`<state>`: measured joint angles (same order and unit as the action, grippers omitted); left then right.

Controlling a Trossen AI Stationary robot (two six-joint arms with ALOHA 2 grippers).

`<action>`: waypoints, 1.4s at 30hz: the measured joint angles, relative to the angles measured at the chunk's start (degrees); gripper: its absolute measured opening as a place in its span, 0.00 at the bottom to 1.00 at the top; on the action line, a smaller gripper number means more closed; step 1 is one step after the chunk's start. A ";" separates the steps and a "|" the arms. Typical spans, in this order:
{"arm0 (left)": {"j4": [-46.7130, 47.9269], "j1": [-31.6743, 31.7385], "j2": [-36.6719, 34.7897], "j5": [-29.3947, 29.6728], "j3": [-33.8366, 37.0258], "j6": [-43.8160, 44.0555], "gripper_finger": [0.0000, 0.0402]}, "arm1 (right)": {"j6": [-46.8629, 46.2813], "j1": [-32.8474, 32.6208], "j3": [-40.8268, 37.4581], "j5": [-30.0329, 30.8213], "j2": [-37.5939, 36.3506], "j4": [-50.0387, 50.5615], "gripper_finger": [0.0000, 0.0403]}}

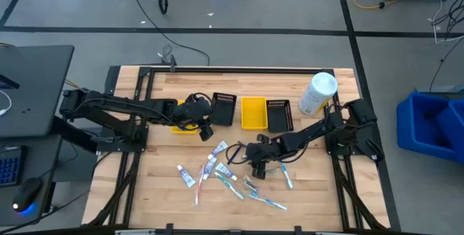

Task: Pick & Place Travel size toiletries
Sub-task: Put the silver nail cutter into the left black bin

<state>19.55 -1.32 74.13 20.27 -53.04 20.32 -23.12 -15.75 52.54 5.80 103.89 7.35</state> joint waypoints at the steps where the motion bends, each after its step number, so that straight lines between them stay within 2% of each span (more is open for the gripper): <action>1: -0.04 -0.19 0.00 0.00 0.00 0.00 0.35 | 1.11 0.00 0.37 -0.07 0.55 0.09 0.45; 7: -0.07 -0.52 0.00 -0.38 0.00 0.28 0.35 | 2.08 0.04 0.83 0.59 1.22 0.80 0.41; 14: -0.16 -1.87 0.00 -6.47 0.00 -1.55 0.35 | 6.08 0.18 0.76 2.21 1.08 1.39 0.20; 17: -0.16 -3.06 0.00 -8.59 0.00 -1.49 0.35 | 6.08 0.37 0.76 2.08 1.08 0.91 0.13; 22: -0.22 -5.93 0.00 -9.62 0.00 -1.22 0.35 | 6.97 0.42 1.12 2.24 1.06 -0.35 0.14; 24: -1.00 -7.16 0.00 -9.59 0.31 -1.13 0.35 | 9.31 0.42 2.30 4.03 1.06 -0.95 0.16; 31: -10.15 -9.07 0.00 -10.01 3.39 0.13 0.35 | 24.92 0.20 6.38 17.01 0.90 -5.13 0.15; 37: -10.53 -9.07 0.02 -10.03 3.87 -1.28 0.35 | 37.98 0.25 6.90 18.15 0.88 -15.73 0.16; 42: -10.78 -9.07 1.03 -11.69 3.87 -2.42 0.38 | 40.71 1.16 6.97 18.10 0.79 -22.30 0.16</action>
<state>8.78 -10.39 75.15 8.58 -49.16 17.90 17.59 -14.59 59.51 23.90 104.68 -14.95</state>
